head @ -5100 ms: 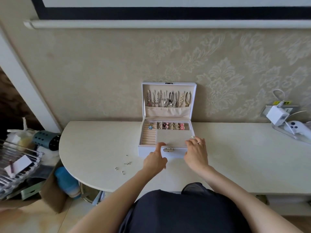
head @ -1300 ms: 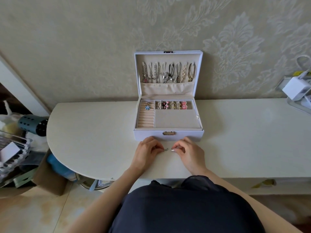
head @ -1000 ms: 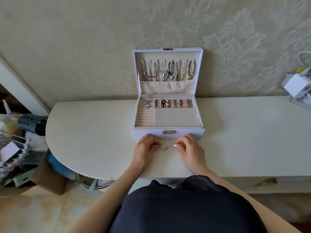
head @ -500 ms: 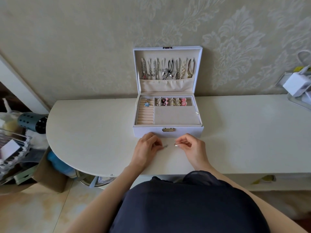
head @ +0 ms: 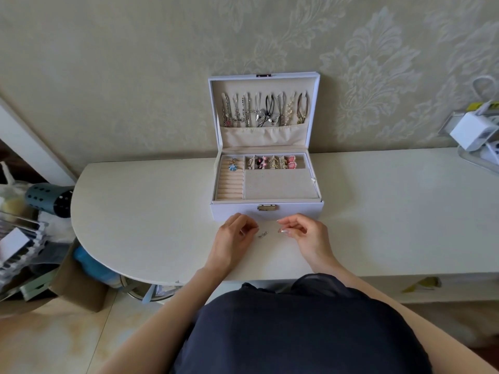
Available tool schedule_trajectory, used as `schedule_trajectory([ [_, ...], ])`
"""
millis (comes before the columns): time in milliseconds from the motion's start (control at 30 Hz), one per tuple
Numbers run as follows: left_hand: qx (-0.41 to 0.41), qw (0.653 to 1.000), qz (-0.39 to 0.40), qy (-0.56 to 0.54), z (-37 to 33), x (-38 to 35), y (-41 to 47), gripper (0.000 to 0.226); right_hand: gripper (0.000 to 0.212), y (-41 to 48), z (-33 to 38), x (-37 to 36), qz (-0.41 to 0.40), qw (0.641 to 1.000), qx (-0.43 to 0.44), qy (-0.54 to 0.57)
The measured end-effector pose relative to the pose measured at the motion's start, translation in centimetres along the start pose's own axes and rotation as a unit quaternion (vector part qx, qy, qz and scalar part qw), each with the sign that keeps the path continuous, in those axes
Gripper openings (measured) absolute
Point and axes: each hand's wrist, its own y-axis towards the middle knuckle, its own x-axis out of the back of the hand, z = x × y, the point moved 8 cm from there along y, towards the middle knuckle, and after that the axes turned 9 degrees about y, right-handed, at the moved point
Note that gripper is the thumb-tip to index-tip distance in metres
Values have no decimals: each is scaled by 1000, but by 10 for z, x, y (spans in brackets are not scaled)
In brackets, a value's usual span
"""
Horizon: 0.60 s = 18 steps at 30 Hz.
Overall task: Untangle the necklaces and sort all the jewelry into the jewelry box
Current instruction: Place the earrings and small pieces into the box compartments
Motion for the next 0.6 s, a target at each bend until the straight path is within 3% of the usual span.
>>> schedule_trajectory([
  [167,-21,999,-19,-33,-8,17,11,8,35,1,33,-19,86,985,97,-114],
  [333,-31,996,-59,-52,-24,43,57,8,23,40,83,-16,54,985,138,-93],
  [467,-7,998,-61,-28,-14,43,104,2,12,91,84,-10,6,997,70,-16],
  [600,47,999,-18,-10,6,28,133,6,11,125,68,-23,6,1000,6,22],
])
